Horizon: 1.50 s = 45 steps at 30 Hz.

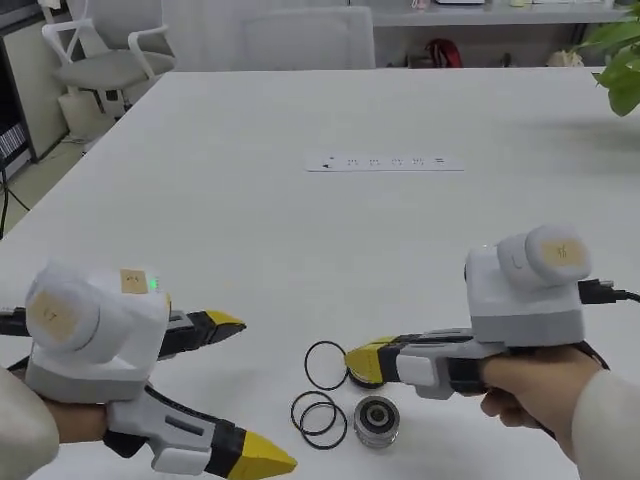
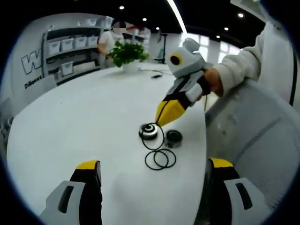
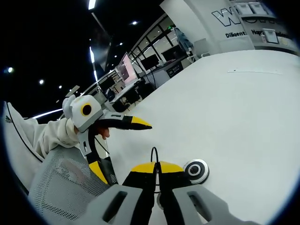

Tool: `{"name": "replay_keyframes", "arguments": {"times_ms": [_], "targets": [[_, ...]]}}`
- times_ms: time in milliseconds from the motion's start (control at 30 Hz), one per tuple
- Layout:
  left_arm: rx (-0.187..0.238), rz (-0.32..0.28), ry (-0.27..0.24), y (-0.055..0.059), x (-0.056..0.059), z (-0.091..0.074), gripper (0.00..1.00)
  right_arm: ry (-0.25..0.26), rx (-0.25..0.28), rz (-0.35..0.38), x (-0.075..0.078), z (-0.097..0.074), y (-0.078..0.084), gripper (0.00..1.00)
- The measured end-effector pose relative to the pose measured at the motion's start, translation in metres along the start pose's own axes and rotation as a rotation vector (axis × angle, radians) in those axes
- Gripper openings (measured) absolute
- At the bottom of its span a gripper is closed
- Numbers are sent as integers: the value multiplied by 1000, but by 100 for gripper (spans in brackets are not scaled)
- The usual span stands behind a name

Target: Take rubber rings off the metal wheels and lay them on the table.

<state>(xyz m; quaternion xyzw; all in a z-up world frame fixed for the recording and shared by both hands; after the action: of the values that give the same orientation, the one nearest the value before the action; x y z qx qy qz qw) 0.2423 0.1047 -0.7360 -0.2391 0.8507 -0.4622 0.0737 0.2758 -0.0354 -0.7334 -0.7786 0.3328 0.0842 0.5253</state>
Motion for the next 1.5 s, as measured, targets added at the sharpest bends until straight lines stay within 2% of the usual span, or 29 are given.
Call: {"name": "replay_keyframes", "arguments": {"times_ms": [167, 367, 800, 1000, 1100, 1500], "targets": [[-28, 10, 19, 4, 4, 3, 96, -10, -38, -18, -3, 5, 8, 0], [-26, 9, 21, 3, 3, 2, 95, -25, -69, -35, -8, 11, 14, 0], [-55, 18, 28, 8, 3, 3, 94, -54, -141, -80, -16, 21, 30, 0], [-66, 22, 34, 10, 4, 4, 94, -31, -162, -103, -11, 20, 33, 0], [-68, 18, 37, 10, 4, 4, 93, 1, -173, -142, -8, 20, 34, 0], [-72, 23, 36, 10, 4, 4, 94, 9, -157, -144, -4, 18, 32, 0]]}}
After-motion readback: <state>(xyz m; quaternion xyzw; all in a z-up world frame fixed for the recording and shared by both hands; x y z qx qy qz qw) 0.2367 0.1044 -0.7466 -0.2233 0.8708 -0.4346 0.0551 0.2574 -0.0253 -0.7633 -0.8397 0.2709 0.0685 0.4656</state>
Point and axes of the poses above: the centre of the closed fingertips' face, and the gripper's own axes: z roughly forward along the fingers, x roughly to its right, y roughly out of its underside, the point moved 6 cm from there along -z, roughly backward along the fingers, and after that the axes turned 1 degree about -z, right-handed, at the moved point
